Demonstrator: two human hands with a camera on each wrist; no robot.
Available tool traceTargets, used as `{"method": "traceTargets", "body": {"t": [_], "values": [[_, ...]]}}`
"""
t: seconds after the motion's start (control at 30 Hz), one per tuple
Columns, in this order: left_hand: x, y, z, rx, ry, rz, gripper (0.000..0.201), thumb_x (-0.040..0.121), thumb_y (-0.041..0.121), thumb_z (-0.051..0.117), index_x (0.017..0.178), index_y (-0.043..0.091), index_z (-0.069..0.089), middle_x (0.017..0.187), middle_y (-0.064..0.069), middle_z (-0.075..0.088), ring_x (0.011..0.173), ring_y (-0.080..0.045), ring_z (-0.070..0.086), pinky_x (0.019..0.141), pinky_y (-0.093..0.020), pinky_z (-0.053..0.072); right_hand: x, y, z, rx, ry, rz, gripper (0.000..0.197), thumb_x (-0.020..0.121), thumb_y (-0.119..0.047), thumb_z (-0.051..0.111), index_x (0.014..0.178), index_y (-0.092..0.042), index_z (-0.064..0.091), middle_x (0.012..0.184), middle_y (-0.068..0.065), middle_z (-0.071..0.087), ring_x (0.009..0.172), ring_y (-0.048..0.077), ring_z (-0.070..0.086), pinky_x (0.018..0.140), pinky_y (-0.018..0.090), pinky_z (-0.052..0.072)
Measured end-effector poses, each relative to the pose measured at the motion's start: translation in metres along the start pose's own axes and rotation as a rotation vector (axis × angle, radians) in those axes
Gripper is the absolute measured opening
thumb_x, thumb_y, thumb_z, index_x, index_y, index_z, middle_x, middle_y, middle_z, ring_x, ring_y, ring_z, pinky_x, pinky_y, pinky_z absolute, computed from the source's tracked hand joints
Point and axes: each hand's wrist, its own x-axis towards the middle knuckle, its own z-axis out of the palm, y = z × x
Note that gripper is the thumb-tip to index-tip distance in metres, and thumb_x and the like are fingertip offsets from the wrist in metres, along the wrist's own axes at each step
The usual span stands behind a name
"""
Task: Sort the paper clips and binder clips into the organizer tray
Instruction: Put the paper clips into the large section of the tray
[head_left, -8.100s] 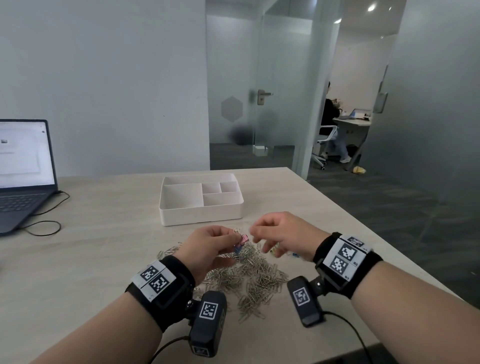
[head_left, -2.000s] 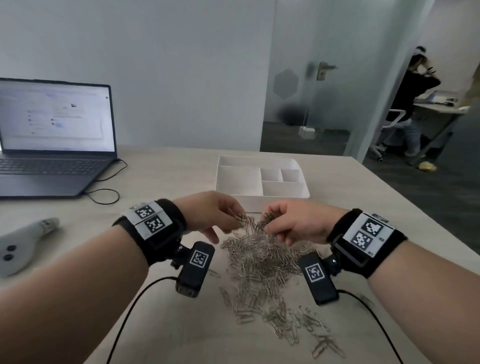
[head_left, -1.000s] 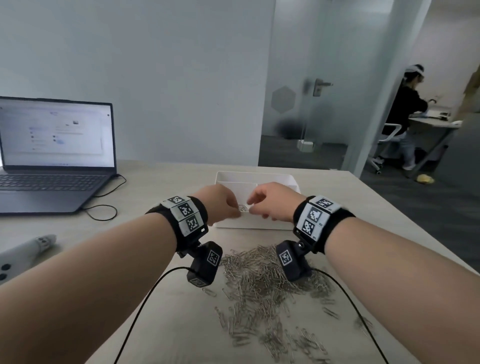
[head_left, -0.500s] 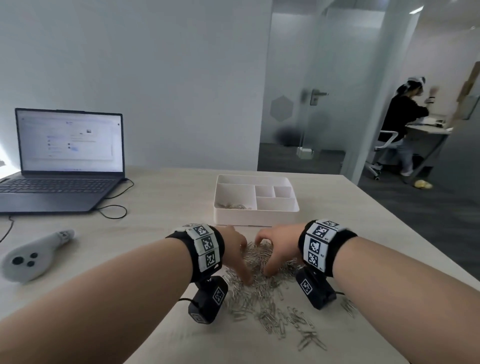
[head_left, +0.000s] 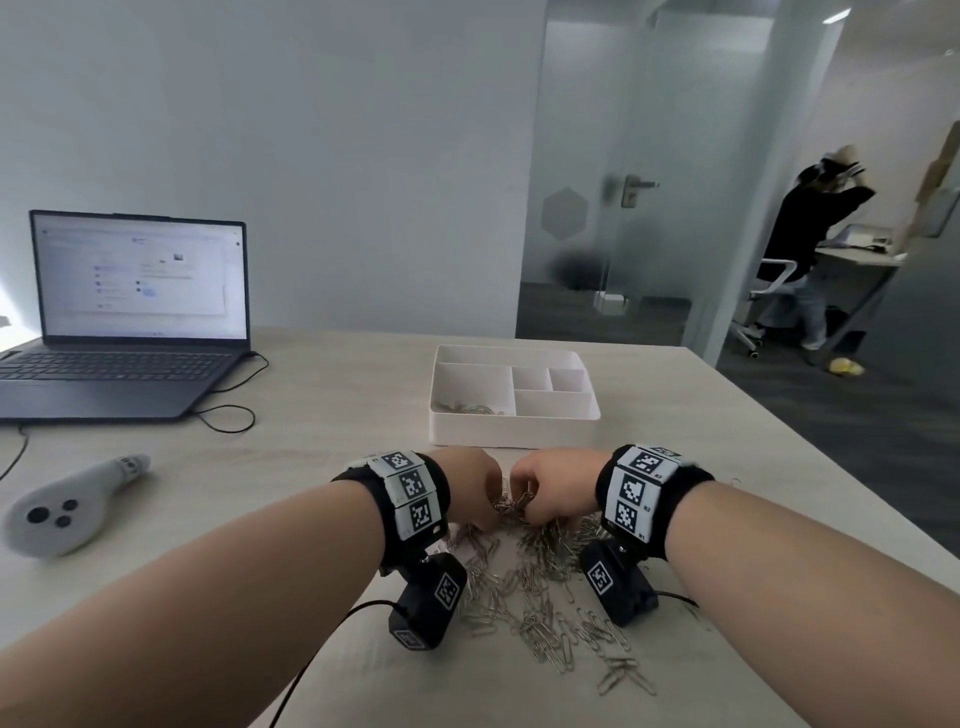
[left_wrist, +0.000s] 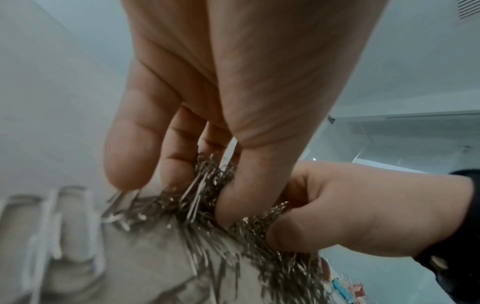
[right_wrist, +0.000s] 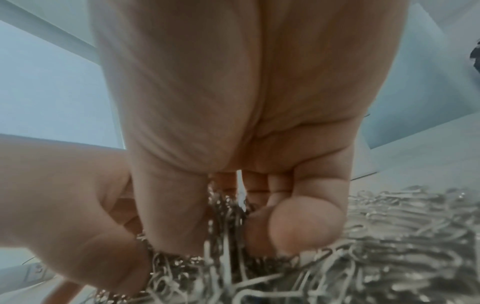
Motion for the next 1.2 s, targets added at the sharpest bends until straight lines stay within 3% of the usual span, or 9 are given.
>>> {"method": "traceTargets", "body": {"t": [0.07,0.17,0.37,0.53,0.67,0.87,1.0,1.2], "values": [[0.004,-0.010,0.001,-0.148,-0.021,-0.030,0.027,0.082,0.017,0.072,0.108,0.012,0.067,0.098,-0.006,0.068,0.060,-0.016,0.066,0.057,-0.032,0.061,0.001,0.003,-0.001,0.027,-0.007,-0.006,0.021,0.086,-0.017,0.068,0.103,-0.024,0.058,0.094,0.005,0.063,0.080,0.032,0.075,0.057,0.032,0.060],[0.011,-0.022,-0.006,-0.305,-0.026,-0.029,0.017,0.081,0.014,0.073,0.097,0.011,0.069,0.090,-0.010,0.073,0.077,-0.020,0.074,0.057,-0.032,0.062,0.004,0.009,-0.005,0.080,0.002,-0.018,0.015,0.085,-0.019,0.069,0.093,-0.026,0.059,0.087,0.003,0.065,0.073,0.025,0.071,0.063,0.033,0.061],[0.027,-0.041,-0.033,-0.506,0.001,0.024,0.013,0.082,0.016,0.076,0.092,0.012,0.069,0.080,-0.005,0.071,0.073,-0.014,0.070,0.061,-0.031,0.061,0.005,0.019,-0.013,0.213,-0.038,-0.035,0.012,0.086,-0.009,0.065,0.095,-0.015,0.060,0.077,0.006,0.063,0.056,0.014,0.060,0.049,0.023,0.051],[0.045,-0.051,-0.060,-0.600,0.098,0.048,0.011,0.083,0.015,0.075,0.093,0.010,0.071,0.082,-0.005,0.070,0.076,-0.015,0.069,0.064,-0.032,0.061,0.008,0.025,-0.011,0.237,-0.080,-0.040,0.012,0.086,-0.010,0.064,0.093,-0.018,0.060,0.083,0.008,0.061,0.060,0.018,0.059,0.049,0.024,0.051],[0.066,-0.055,-0.074,-0.669,0.219,0.024,0.013,0.083,0.013,0.075,0.095,0.009,0.071,0.083,-0.007,0.072,0.075,-0.015,0.070,0.067,-0.034,0.062,0.009,0.028,-0.010,0.302,-0.080,-0.061,0.014,0.087,-0.006,0.062,0.099,-0.013,0.060,0.077,0.005,0.059,0.050,0.009,0.055,0.046,0.022,0.048],[0.096,-0.065,-0.067,-0.640,0.361,-0.046,0.012,0.084,0.009,0.070,0.096,0.012,0.071,0.087,-0.010,0.074,0.079,-0.023,0.074,0.066,-0.037,0.064,0.014,0.032,-0.009,0.393,-0.094,-0.081,0.015,0.087,-0.003,0.061,0.100,-0.010,0.062,0.069,0.001,0.060,0.052,0.011,0.055,0.047,0.024,0.048],[0.101,-0.070,-0.059,-0.539,0.370,-0.036,0.016,0.087,0.017,0.070,0.102,0.020,0.069,0.097,0.001,0.071,0.080,-0.022,0.075,0.064,-0.034,0.064,0.019,0.030,-0.015,0.495,-0.100,-0.106,0.015,0.089,0.000,0.058,0.096,-0.013,0.059,0.078,0.009,0.060,0.052,0.013,0.055,0.046,0.022,0.048],[0.087,-0.072,-0.061,-0.520,0.430,0.002,0.014,0.092,0.024,0.063,0.104,0.020,0.069,0.089,-0.002,0.074,0.077,-0.014,0.071,0.053,-0.025,0.057,0.036,0.018,-0.040,0.578,0.063,-0.142,0.016,0.088,0.003,0.059,0.089,-0.012,0.061,0.069,0.005,0.059,0.046,0.008,0.053,0.043,0.022,0.045]]}}
